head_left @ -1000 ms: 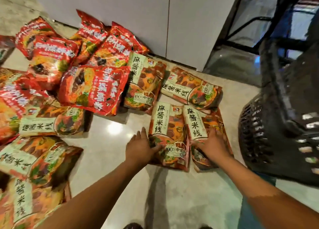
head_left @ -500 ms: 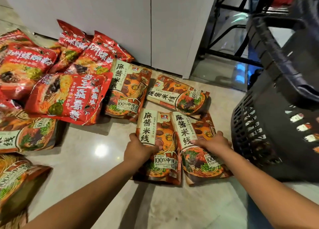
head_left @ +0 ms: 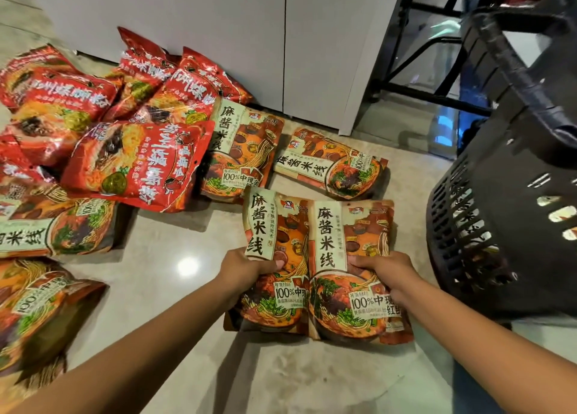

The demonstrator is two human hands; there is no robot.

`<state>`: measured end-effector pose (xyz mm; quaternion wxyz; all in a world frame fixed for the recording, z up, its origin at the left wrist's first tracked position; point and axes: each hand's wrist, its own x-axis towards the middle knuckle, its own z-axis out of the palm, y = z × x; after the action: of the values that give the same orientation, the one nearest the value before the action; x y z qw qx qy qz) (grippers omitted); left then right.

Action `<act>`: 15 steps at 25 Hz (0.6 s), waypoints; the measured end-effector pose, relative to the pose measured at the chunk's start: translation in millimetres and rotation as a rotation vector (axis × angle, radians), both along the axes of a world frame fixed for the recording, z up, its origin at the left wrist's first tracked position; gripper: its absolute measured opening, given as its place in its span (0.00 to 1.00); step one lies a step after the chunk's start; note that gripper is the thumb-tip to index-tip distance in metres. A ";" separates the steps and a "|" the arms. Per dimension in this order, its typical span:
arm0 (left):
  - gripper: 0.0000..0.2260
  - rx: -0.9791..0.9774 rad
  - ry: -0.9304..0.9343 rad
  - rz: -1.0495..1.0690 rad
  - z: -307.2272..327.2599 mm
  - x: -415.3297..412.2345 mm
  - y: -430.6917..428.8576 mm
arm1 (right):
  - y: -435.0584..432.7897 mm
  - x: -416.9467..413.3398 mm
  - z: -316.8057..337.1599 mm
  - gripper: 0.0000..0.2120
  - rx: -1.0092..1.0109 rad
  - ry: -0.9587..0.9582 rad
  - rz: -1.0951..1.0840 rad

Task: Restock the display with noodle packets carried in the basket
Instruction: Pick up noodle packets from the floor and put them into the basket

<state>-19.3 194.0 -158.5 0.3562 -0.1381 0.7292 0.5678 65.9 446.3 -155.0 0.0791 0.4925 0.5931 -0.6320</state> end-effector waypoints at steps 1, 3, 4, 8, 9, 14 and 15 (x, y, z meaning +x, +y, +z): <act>0.16 0.021 -0.016 -0.011 0.9 1.6 -8.6 | -4.8 1.8 2.6 0.18 -0.032 0.026 0.026; 0.20 0.073 -0.054 -0.003 0.1 6.4 -27.5 | -15.6 3.4 6.0 0.20 -0.095 0.074 0.100; 0.22 0.096 -0.061 0.007 -1.4 8.9 -37.3 | -20.4 3.0 6.7 0.21 -0.128 0.095 0.132; 0.34 0.152 -0.074 0.045 -5.4 10.0 -70.6 | -36.8 -9.2 1.5 0.28 -0.317 0.155 0.213; 0.36 0.153 -0.073 0.053 -3.8 8.3 -76.9 | -42.0 -12.0 -0.3 0.31 -0.373 0.166 0.222; 0.30 0.106 -0.070 0.205 38.4 3.0 -109.5 | -81.2 -20.0 14.4 0.33 -0.549 0.130 0.062; 0.25 0.084 -0.074 0.265 54.8 5.7 -116.8 | -93.2 -19.1 26.8 0.33 -0.548 0.091 0.039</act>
<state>-13.6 77.2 -103.7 0.3103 -0.2390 0.6664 0.6345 46.8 353.2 -128.2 0.1948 0.4124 0.4122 -0.7887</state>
